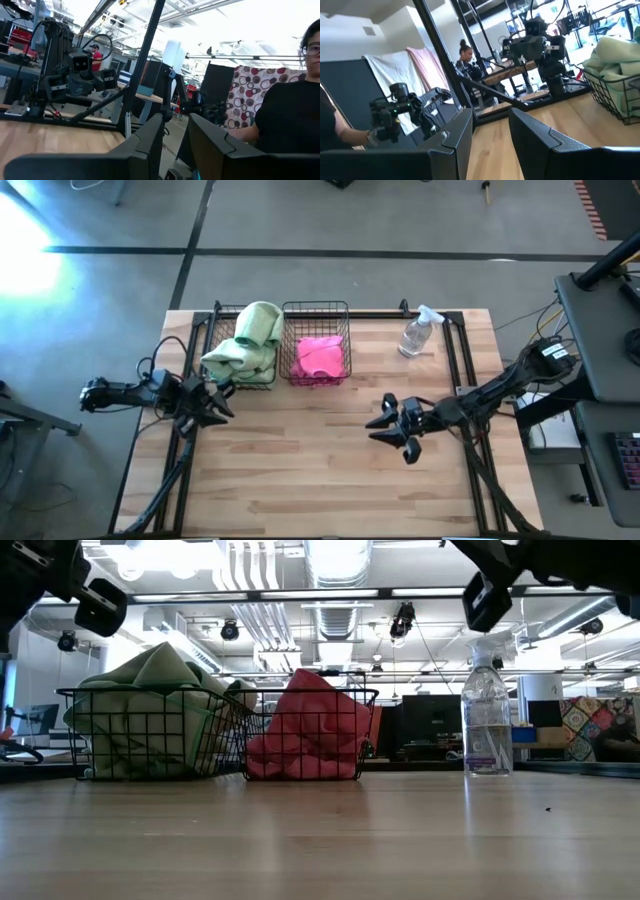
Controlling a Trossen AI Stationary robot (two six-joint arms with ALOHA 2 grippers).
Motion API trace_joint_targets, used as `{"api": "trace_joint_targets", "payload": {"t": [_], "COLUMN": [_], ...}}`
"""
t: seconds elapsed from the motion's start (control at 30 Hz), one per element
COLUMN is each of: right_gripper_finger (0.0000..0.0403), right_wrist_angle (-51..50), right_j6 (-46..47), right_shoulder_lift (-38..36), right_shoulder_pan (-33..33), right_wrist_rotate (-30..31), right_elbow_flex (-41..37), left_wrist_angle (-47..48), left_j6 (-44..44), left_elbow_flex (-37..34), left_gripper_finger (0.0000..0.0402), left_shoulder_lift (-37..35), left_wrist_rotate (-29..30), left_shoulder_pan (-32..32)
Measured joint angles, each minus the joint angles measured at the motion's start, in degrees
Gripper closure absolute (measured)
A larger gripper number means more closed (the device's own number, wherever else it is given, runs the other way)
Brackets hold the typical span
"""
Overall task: Sort microfiber towel by color & place in baskets
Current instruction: Return to Home Position
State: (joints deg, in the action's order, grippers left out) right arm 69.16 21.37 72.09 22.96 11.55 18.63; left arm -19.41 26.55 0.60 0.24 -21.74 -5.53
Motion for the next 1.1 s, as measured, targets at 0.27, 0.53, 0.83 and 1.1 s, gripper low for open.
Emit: {"api": "trace_joint_targets", "payload": {"t": [0.27, 0.53, 0.83, 1.1], "right_gripper_finger": [0.0280, 0.0280, 0.0280, 0.0280], "right_wrist_angle": [14.53, 16.20, 20.61, 20.88], "right_j6": [-2.36, -1.90, -1.86, 0.04], "right_shoulder_lift": [0.05, 0.03, 0.03, 0.03], "right_shoulder_pan": [0.02, 0.02, 0.02, 0.02], "right_wrist_rotate": [-0.06, -0.17, -0.17, -0.15], "right_elbow_flex": [-8.13, -11.24, -14.80, -16.36], "left_wrist_angle": [0.79, 0.88, 1.53, 4.23], "left_j6": [-0.66, -1.10, -1.86, -1.86], "left_elbow_flex": [0.00, -0.02, -0.04, -0.04], "left_gripper_finger": [0.0322, 0.0322, 0.0322, 0.0322], "left_shoulder_lift": [0.03, 0.03, 0.03, 0.05], "left_wrist_rotate": [0.11, 0.11, 0.12, 0.13], "left_shoulder_pan": [0.01, 0.01, 0.00, 0.00]}}
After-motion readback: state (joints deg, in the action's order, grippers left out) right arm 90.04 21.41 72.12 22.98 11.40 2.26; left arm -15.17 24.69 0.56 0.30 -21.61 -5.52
